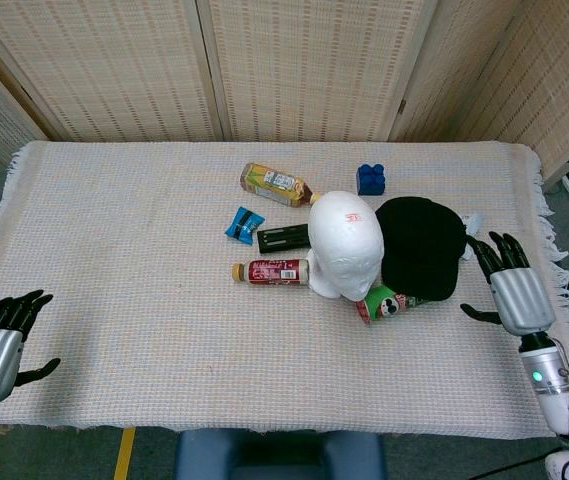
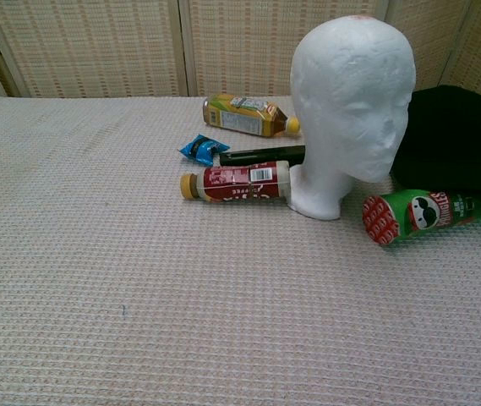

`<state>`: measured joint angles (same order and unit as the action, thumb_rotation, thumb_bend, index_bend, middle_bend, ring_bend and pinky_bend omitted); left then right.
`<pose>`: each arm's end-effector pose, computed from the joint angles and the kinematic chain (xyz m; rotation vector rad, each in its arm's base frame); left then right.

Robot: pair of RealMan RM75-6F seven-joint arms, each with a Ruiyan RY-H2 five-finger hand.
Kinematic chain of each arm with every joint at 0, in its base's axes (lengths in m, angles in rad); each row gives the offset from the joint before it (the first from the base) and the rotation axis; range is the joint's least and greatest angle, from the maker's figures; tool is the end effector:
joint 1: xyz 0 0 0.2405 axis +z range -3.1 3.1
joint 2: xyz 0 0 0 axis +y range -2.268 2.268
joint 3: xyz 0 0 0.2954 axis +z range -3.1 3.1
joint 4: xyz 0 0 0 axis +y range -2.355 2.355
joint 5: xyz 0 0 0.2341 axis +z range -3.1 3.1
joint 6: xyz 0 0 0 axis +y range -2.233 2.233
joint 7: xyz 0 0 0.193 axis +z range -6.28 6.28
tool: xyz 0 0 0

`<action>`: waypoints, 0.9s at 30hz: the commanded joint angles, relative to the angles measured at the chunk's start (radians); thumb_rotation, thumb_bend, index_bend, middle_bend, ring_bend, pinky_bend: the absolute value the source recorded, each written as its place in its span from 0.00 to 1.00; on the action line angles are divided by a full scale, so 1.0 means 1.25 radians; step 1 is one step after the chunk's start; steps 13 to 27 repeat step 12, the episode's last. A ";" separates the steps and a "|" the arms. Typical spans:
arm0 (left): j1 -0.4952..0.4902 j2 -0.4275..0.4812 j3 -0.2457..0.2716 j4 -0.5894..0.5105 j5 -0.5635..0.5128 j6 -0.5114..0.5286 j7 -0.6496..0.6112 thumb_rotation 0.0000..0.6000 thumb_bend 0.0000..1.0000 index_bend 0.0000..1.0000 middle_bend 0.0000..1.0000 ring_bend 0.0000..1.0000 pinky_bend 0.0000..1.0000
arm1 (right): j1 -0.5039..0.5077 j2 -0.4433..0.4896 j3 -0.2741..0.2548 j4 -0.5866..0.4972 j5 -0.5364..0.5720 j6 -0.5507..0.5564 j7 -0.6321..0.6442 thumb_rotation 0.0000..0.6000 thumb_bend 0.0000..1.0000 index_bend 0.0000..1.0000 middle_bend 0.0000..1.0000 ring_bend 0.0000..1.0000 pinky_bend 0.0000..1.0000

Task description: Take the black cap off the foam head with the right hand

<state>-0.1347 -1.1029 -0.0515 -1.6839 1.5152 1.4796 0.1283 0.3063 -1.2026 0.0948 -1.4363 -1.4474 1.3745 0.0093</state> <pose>-0.3258 0.2506 0.1506 -1.4559 -0.8110 -0.8983 -0.3366 -0.3290 0.1376 1.4935 -0.7730 0.9477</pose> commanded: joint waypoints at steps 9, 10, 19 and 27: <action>0.017 -0.025 -0.003 0.016 0.022 0.051 0.014 1.00 0.05 0.19 0.16 0.18 0.16 | -0.160 0.087 -0.081 -0.102 -0.057 0.157 0.001 1.00 0.05 0.17 0.26 0.11 0.10; 0.019 -0.027 -0.003 0.018 0.023 0.056 0.013 1.00 0.05 0.19 0.16 0.18 0.16 | -0.166 0.088 -0.083 -0.104 -0.060 0.162 0.007 1.00 0.05 0.17 0.26 0.11 0.10; 0.021 -0.032 -0.003 0.022 0.025 0.061 0.013 1.00 0.05 0.19 0.16 0.18 0.16 | -0.172 0.087 -0.082 -0.104 -0.068 0.169 0.019 1.00 0.06 0.17 0.26 0.11 0.11; 0.021 -0.032 -0.003 0.022 0.025 0.061 0.013 1.00 0.05 0.19 0.16 0.18 0.16 | -0.172 0.087 -0.082 -0.104 -0.068 0.169 0.019 1.00 0.06 0.17 0.26 0.11 0.11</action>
